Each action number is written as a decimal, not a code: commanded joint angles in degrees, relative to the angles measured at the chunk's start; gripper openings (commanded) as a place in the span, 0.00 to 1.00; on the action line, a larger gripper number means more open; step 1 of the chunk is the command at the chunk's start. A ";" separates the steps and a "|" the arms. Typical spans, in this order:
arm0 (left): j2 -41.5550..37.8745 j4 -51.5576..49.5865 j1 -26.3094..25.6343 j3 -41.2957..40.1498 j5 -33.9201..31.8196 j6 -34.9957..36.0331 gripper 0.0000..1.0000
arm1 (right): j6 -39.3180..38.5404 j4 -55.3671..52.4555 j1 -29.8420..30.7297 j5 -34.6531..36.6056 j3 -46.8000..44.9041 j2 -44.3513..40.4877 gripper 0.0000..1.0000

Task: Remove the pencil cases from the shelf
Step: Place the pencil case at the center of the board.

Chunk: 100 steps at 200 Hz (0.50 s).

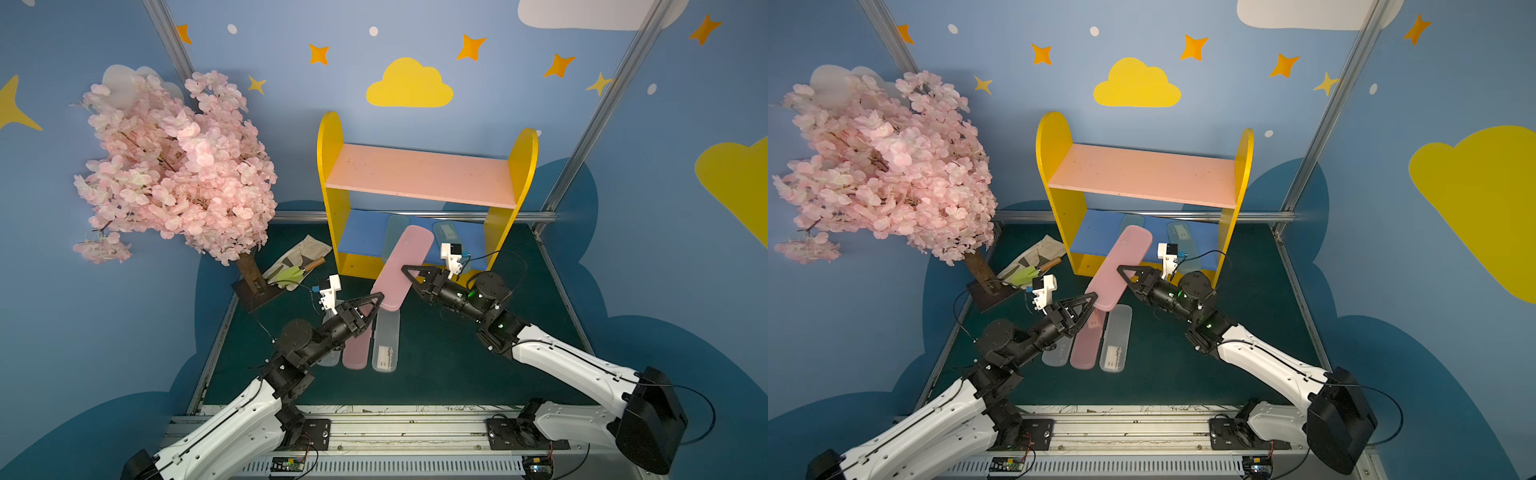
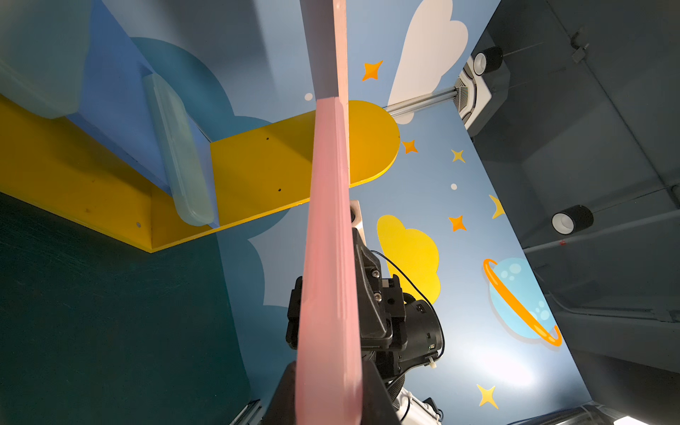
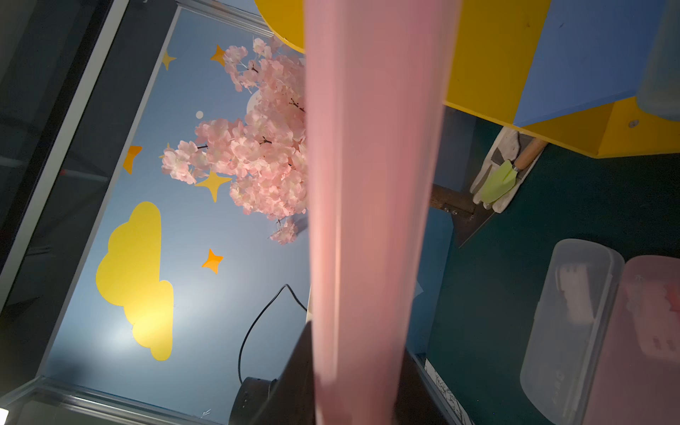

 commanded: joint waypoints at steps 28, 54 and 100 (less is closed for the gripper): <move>-0.97 -3.71 -0.15 3.37 -1.83 3.91 0.64 | -1.27 1.89 -0.85 -0.46 -1.37 -0.31 0.16; -3.47 -15.76 -0.15 5.83 -4.74 8.20 0.88 | -1.93 1.32 -1.88 -1.05 -3.92 -1.30 0.15; -7.48 -32.68 -0.13 7.72 -11.82 16.24 1.00 | -10.72 -10.09 -3.90 -4.21 -8.57 -5.77 0.14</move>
